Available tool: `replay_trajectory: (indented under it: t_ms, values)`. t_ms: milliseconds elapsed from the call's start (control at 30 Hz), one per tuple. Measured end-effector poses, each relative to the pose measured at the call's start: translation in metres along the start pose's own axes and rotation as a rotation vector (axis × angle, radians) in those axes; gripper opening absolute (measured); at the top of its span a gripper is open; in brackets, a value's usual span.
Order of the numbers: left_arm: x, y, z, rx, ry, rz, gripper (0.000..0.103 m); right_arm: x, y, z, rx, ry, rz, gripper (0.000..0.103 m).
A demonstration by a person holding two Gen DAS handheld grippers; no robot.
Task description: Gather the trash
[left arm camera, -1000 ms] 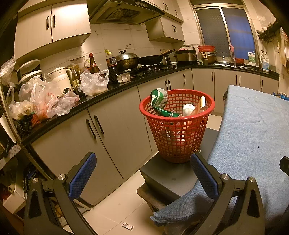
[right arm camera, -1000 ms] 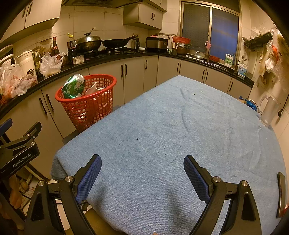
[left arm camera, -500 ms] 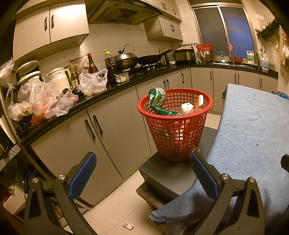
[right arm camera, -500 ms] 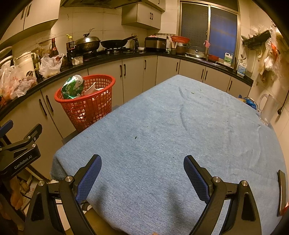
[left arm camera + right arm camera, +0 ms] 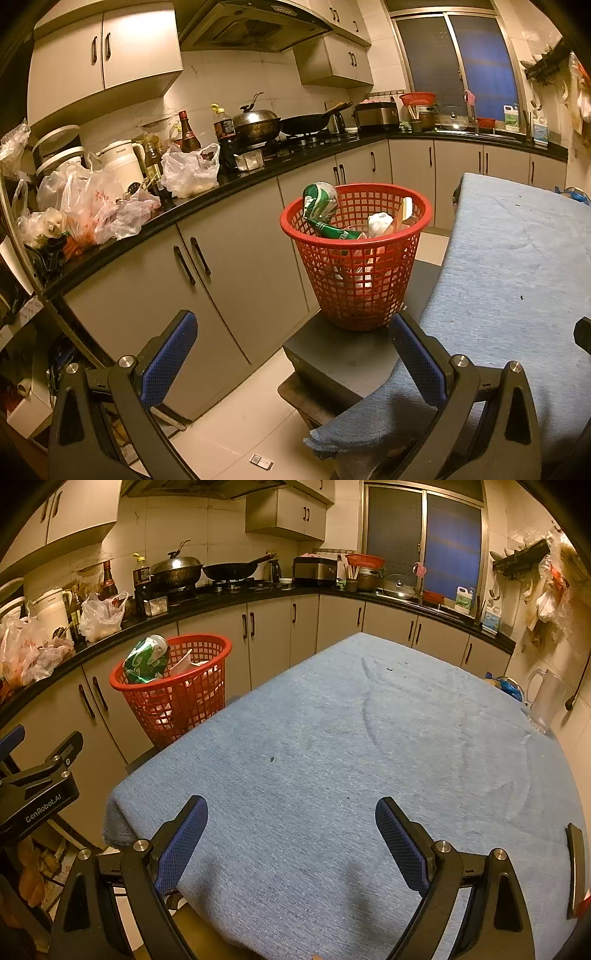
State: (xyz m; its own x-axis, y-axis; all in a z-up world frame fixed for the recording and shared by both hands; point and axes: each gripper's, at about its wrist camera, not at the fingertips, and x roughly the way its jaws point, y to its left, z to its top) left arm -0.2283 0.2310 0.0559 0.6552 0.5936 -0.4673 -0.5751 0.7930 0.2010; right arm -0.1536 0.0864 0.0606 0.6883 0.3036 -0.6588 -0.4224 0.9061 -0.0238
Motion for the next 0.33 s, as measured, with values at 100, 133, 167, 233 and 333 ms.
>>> replay_trajectory:
  t_ms: [100, 133, 167, 233, 333]
  values:
    - [-0.002, -0.003, 0.002, 0.005, -0.001, -0.007, 0.103, -0.001, -0.003, -0.001, 0.005, -0.001, -0.001, 0.095]
    - [-0.003, -0.005, 0.003, 0.010, -0.002, -0.008, 0.103, -0.002, -0.004, -0.001, 0.007, -0.001, -0.003, 0.095]
    - [-0.004, -0.009, 0.004, 0.018, -0.005, -0.010, 0.103, -0.003, -0.006, -0.002, 0.011, -0.002, -0.003, 0.095]
    - [-0.006, -0.015, 0.006, 0.028, -0.011, -0.020, 0.103, -0.004, -0.012, -0.003, 0.024, -0.003, -0.004, 0.095]
    - [-0.010, -0.032, 0.012, 0.047, -0.012, -0.078, 0.103, -0.006, -0.025, -0.005, 0.052, 0.001, -0.017, 0.095]
